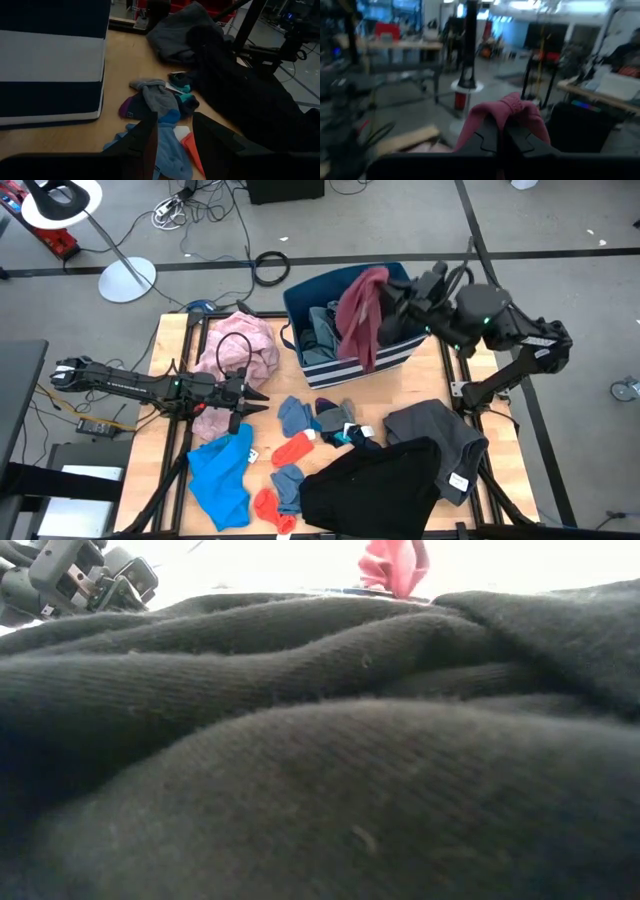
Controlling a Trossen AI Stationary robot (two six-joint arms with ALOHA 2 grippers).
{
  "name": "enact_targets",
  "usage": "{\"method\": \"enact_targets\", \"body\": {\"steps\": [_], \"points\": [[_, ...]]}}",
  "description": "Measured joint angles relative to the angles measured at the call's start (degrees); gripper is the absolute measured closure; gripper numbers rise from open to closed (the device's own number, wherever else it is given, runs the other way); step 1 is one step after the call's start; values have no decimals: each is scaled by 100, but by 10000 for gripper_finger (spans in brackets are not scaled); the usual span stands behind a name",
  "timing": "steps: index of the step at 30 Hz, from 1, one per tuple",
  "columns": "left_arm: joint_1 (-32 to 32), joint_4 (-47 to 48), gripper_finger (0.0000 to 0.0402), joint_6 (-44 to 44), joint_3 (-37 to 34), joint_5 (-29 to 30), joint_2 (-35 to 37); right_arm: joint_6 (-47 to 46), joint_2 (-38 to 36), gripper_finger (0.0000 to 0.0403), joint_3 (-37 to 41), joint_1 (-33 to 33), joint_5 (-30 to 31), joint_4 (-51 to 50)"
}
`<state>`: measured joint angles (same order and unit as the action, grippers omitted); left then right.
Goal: Sort clothes
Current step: Put the maroon underwear in the blue laundry bin organizer
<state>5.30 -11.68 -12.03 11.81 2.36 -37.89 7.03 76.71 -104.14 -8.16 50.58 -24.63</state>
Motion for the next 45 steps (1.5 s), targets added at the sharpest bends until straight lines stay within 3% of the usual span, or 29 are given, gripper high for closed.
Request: {"method": "enact_targets", "body": {"steps": [5, 10, 21, 35, 45], "points": [[0, 3, 273, 0, 0, -1, 0, 309, 0, 400, 0, 457, -89, 708], [0, 31, 273, 1, 0, 0, 0, 319, 1, 399, 0, 860, -118, 671], [0, 97, 273, 1, 0, 0, 1, -839, 107, 399, 488, 1635, -1221, -294], [0, 320, 273, -7, 0, -1, 0, -1898, 1279, 399, 627, 2239, -2751, -1725], [0, 387, 273, -27, 0, -1, -2, -1974, 1973, 375, 632, 2364, -2872, -1989]]}}
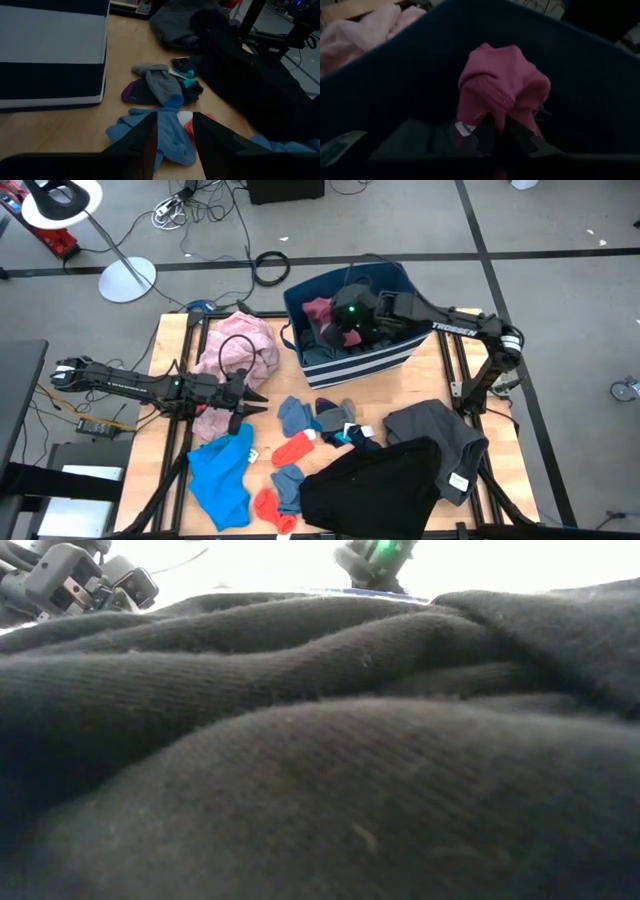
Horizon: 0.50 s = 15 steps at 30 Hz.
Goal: Sort clothes
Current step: Put the maroon underwear in the blue laundry bin organizer, then put the right blue sock in the blue laundry bin organizer
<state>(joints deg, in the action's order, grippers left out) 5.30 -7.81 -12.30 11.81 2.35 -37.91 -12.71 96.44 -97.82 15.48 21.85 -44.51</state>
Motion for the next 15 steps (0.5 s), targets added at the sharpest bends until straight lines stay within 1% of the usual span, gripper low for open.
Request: {"method": "enact_targets", "body": {"steps": [4, 6, 11, 15], "points": [[0, 9, 273, 5, 0, 1, 0, -197, 5, 340, 0, 160, -606, -103], [0, 9, 273, 5, 0, 0, 0, -273, -22, 321, 0, 240, -784, -290], [0, 8, 273, 5, 0, 0, 0, -262, -224, 278, 0, 360, -807, -688], [0, 9, 273, 7, 0, 2, 0, -247, -437, 255, 0, 376, -810, -780]]}}
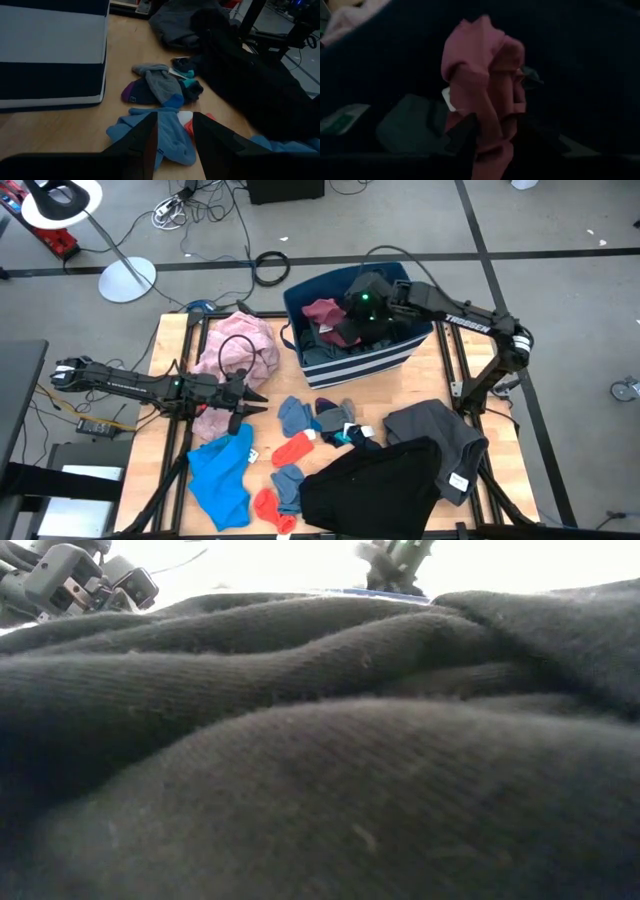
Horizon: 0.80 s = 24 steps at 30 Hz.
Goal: Sort clothes
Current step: Put the right blue sock in the blue laundry bin organizer
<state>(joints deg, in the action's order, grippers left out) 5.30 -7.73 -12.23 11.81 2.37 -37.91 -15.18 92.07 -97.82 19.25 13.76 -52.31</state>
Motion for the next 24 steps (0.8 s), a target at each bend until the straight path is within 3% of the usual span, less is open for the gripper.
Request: {"method": "enact_targets", "body": {"steps": [12, 20, 24], "points": [[0, 4, 273, 2, 0, -2, 0, -187, -1006, 241, -4, -375, -2, -408], [1, -100, 273, 20, 0, 0, 0, -710, -1515, 243, -4, -1093, 6, -1041], [1, -377, 273, 20, -2, -2, 2, -1092, -1636, 243, -4, -1623, 412, -1573]]}}
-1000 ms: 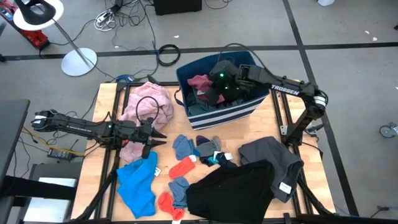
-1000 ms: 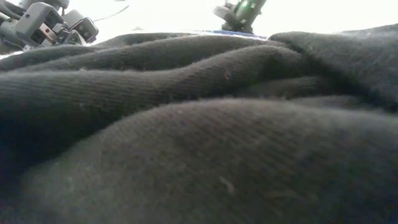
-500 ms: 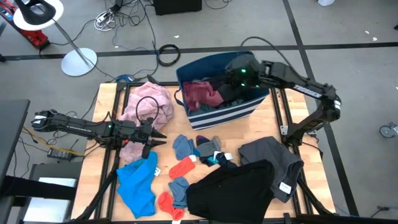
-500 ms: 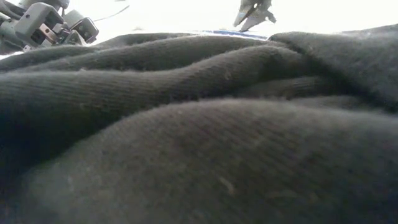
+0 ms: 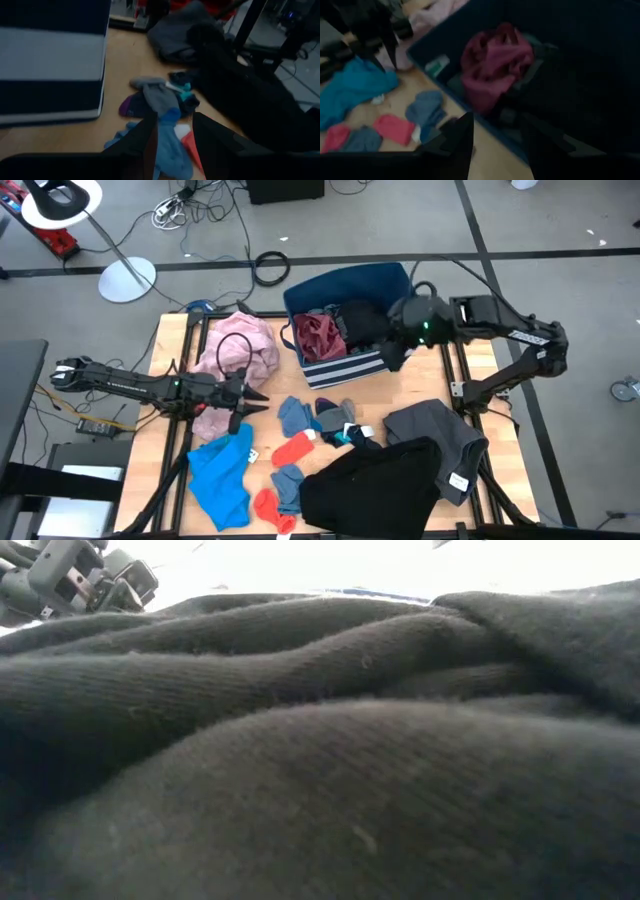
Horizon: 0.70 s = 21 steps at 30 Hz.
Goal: Sort clothes
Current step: Put the right blue sock in the blue laundry bin organizer
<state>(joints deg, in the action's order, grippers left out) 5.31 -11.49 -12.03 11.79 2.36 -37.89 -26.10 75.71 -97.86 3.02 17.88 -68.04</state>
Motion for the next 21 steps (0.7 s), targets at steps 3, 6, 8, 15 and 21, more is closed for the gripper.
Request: {"method": "enact_targets", "body": {"steps": [3, 6, 8, 15, 21], "points": [[-1, -254, 273, 0, 0, 2, 0, -396, -6, 243, 0, -449, 307, -436], [-1, -480, 273, 0, 0, 89, 0, -779, -12, 243, 84, -962, 594, -594], [-1, -575, 273, -1, 0, 235, 0, -972, -11, 243, 292, -1305, 872, -539], [-1, -588, 273, -160, 0, 474, 0, -1909, 10, 243, 1669, -2210, 1165, 62], [-3, -583, 273, -155, 0, 487, 0, -2157, 12, 243, 3148, -2658, 1185, 1690]]}}
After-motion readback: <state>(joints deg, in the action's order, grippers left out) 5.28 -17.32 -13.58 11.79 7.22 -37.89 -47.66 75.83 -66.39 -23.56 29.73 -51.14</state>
